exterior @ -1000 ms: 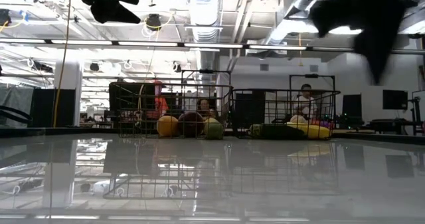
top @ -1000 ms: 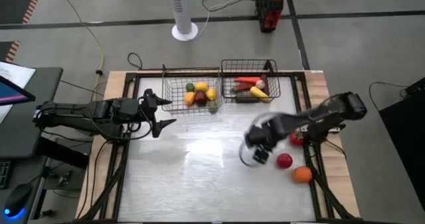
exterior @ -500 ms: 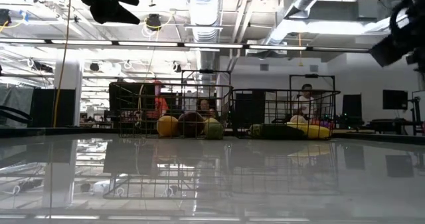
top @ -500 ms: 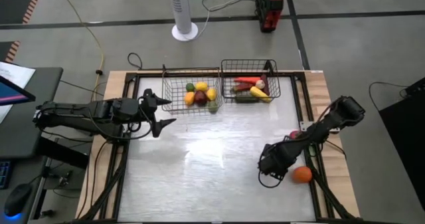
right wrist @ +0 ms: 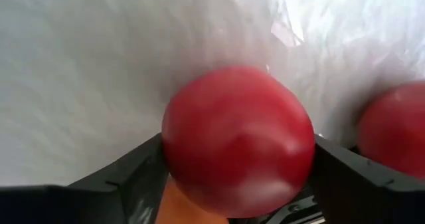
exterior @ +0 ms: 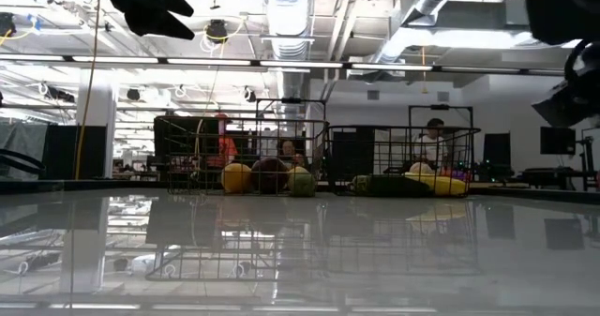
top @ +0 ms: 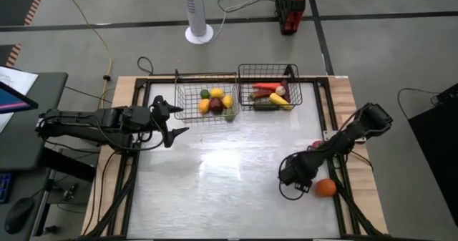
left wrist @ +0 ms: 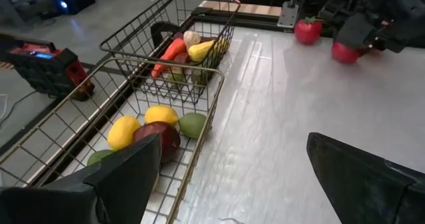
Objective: Sort produce into baskets
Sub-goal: Put the tomato into the left wire basket
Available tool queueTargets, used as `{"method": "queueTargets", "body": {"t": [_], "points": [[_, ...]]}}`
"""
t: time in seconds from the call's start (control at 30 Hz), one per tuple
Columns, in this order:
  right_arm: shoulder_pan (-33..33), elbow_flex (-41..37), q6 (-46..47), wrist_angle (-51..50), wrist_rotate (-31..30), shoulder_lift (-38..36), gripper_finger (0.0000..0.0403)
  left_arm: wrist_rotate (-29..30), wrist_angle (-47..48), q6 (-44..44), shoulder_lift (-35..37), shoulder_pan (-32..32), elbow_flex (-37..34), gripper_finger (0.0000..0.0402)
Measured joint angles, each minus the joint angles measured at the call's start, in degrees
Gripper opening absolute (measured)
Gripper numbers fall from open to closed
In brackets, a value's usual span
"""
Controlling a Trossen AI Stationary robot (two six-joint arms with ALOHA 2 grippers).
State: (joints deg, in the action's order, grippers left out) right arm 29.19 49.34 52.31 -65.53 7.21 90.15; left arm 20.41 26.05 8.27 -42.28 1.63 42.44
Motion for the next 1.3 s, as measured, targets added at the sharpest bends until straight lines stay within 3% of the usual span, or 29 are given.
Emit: {"method": "queueTargets", "body": {"t": [0.17,0.27,0.47,0.6,0.8,1.0,1.13,1.3], "points": [[-5.0,4.7,-6.5,-1.7,-2.9,-0.2,0.0314,0.1,0.0,0.0,0.0,0.0,0.0,0.0366],[-9.7,11.0,-13.7,-0.2,-9.8,-0.8,0.0317,0.2,-0.1,0.0,0.0,0.0,0.0,0.0366],[-22.8,23.5,-33.7,21.2,-22.3,-1.2,0.0333,-1.3,-1.4,-0.2,0.0,0.0,0.0,0.0366],[-31.2,27.1,-44.9,38.0,-22.3,1.3,0.0333,-2.8,-3.0,-0.2,0.0,0.0,0.0,0.0366],[-39.6,33.2,-56.0,45.4,-19.4,9.7,0.0349,-5.2,-4.9,-1.1,0.0,0.0,0.0,0.0366],[-43.9,44.4,-57.3,31.7,-14.7,18.3,0.0393,-5.1,-4.6,-1.2,0.0,0.0,0.0,0.0366],[-44.9,52.5,-55.4,11.1,-14.8,19.7,0.0382,-5.1,-3.7,-1.5,0.0,0.0,0.0,0.0366],[-41.9,53.3,-46.4,-12.2,-14.7,15.9,0.0381,-4.9,-3.6,-1.8,0.0,0.0,0.0,0.0366]]}}
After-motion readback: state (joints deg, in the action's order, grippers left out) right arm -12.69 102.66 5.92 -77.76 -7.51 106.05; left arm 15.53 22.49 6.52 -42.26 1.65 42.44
